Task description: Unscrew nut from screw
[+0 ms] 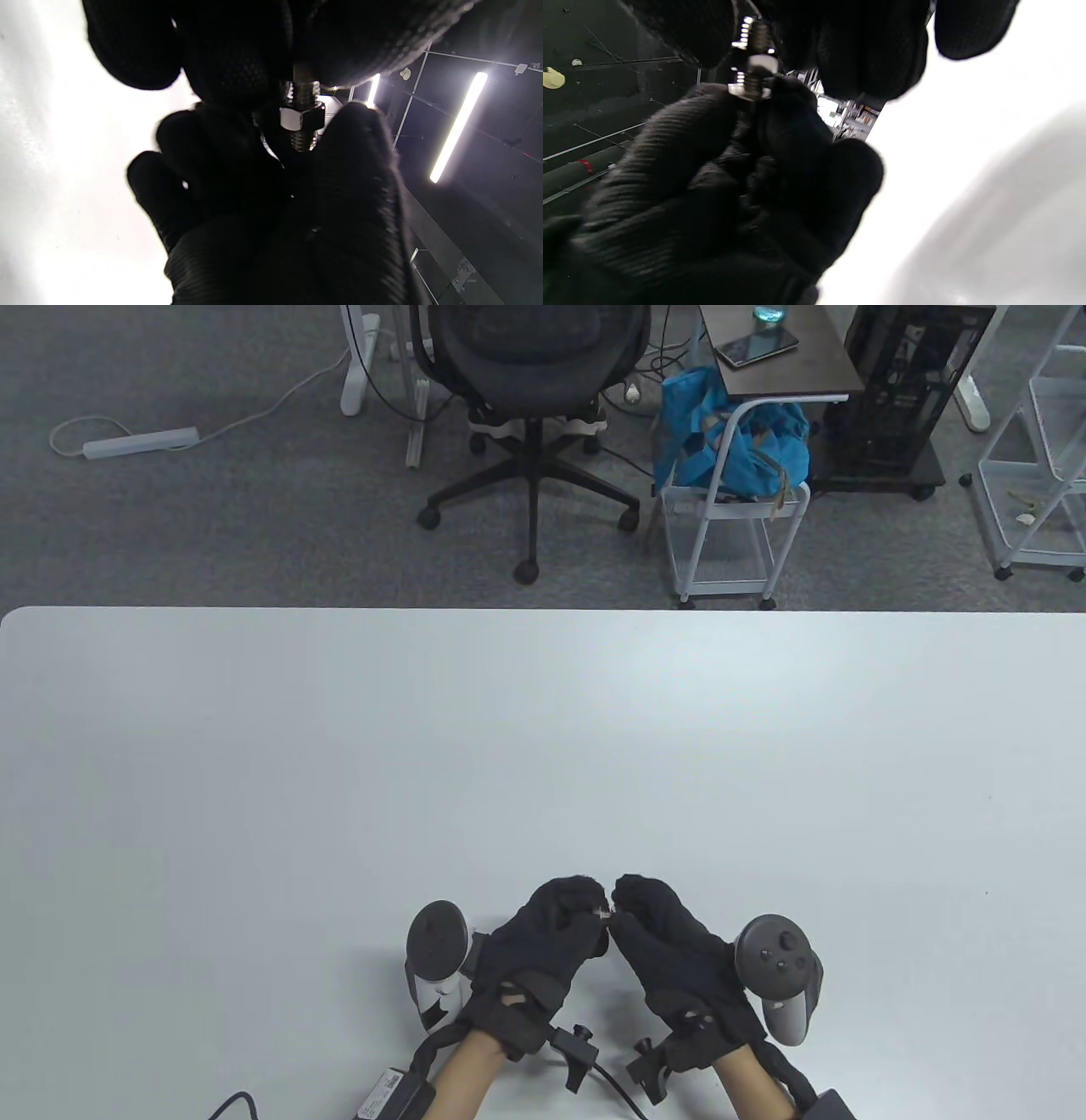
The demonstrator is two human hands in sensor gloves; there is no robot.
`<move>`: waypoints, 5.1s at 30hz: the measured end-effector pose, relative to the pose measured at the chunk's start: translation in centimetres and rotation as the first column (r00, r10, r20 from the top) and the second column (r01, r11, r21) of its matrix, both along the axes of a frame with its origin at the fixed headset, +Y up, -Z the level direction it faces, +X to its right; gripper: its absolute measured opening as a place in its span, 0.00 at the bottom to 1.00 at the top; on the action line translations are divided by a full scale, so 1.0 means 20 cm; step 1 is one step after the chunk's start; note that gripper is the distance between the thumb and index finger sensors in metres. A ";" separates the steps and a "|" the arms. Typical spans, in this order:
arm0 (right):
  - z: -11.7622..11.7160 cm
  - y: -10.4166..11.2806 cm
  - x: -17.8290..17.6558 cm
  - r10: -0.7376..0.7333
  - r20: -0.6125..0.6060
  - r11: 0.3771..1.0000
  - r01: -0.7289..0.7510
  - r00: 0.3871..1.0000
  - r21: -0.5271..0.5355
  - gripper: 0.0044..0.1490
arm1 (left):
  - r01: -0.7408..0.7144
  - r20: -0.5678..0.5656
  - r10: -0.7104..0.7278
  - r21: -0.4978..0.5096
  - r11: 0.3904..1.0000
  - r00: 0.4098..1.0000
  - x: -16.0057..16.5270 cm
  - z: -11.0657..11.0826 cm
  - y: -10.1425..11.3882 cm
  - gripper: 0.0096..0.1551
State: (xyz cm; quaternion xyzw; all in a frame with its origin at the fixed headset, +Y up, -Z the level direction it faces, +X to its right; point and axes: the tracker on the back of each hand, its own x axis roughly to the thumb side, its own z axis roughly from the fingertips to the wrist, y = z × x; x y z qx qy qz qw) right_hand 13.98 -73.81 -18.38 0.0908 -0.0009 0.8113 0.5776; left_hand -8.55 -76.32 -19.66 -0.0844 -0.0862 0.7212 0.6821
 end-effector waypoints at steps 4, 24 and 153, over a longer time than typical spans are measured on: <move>0.00 0.02 0.00 0.006 -0.003 1.000 -0.006 1.000 0.029 0.36 | 0.005 0.011 -0.005 0.001 1.000 1.000 0.00 0.00 0.00 0.27; 0.00 0.01 0.01 -0.038 -0.004 0.999 0.038 0.999 -0.016 0.35 | -0.001 0.026 0.001 -0.005 1.000 1.000 0.00 -0.01 -0.01 0.26; -0.02 0.01 0.02 -0.103 -0.062 0.995 0.104 0.993 0.005 0.33 | 0.116 0.026 -0.120 0.121 0.986 0.992 0.00 -0.02 0.03 0.27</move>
